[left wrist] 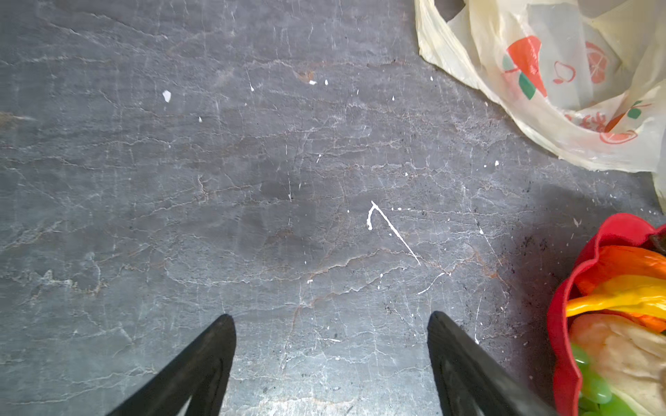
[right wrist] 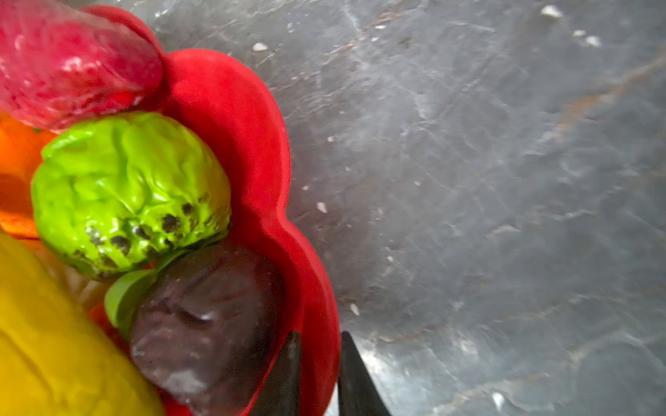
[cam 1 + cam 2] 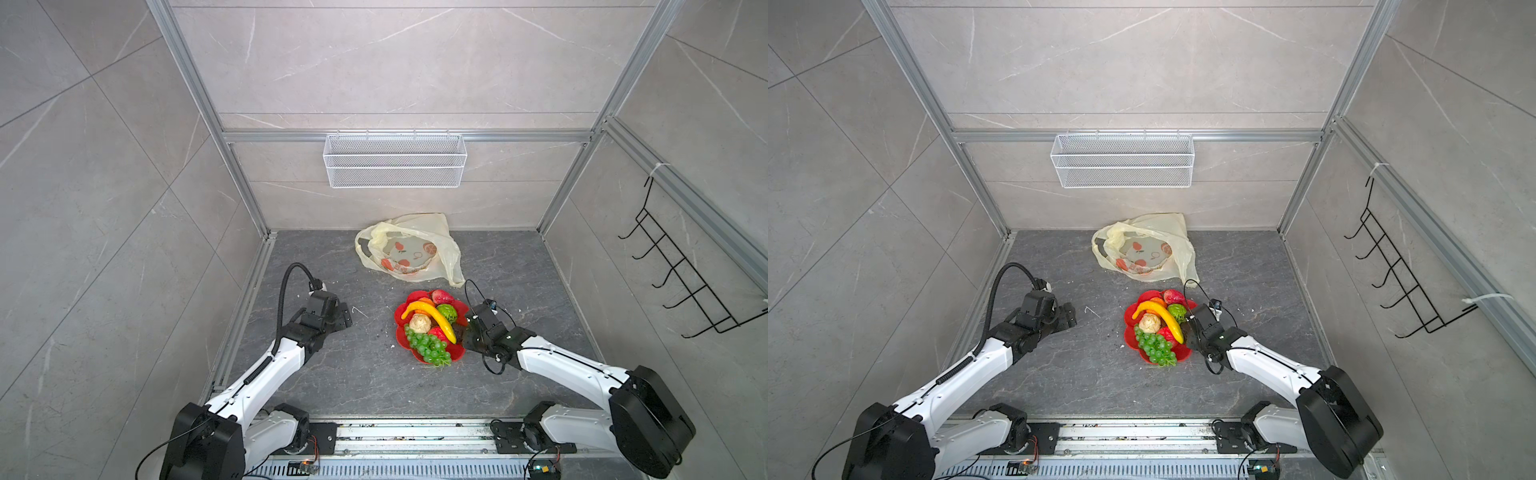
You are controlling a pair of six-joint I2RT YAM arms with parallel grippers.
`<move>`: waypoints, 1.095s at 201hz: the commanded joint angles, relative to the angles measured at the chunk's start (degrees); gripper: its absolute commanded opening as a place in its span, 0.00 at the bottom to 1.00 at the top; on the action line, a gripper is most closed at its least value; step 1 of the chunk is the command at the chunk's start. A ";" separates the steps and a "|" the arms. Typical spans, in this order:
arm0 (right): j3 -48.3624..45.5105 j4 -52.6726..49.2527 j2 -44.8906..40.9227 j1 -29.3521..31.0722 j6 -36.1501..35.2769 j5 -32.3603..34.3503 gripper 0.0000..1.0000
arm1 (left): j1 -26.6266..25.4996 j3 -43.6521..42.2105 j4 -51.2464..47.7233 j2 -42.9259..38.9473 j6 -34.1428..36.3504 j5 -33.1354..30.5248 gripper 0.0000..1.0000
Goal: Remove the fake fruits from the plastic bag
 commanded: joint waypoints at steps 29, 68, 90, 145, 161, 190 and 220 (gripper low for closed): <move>4.76 5.92 6.74 1.66 0.96 -5.28 0.14 | 0.09 -3.21 2.62 -1.58 2.38 -5.06 0.85; 9.87 6.43 12.35 5.40 2.44 -4.11 0.15 | 0.15 -4.06 3.31 -1.11 2.60 -5.41 0.86; 10.59 5.01 12.22 5.53 2.97 -3.22 0.18 | 0.09 -4.36 3.81 -1.05 2.82 -5.85 0.86; 11.05 -9.33 0.85 2.03 -0.94 11.30 0.57 | 0.15 -2.83 4.93 -1.16 3.82 -11.88 1.00; 10.80 -10.34 -2.53 0.07 -4.70 16.72 0.60 | 0.12 0.52 3.71 0.15 3.97 -17.14 1.00; 11.99 -9.10 -2.99 -4.10 -12.64 25.17 0.75 | 0.11 4.93 4.75 4.11 6.21 -27.59 1.00; 9.04 1.81 -2.58 -7.45 -21.57 31.96 0.86 | 0.30 4.13 15.52 6.60 16.07 -32.71 1.00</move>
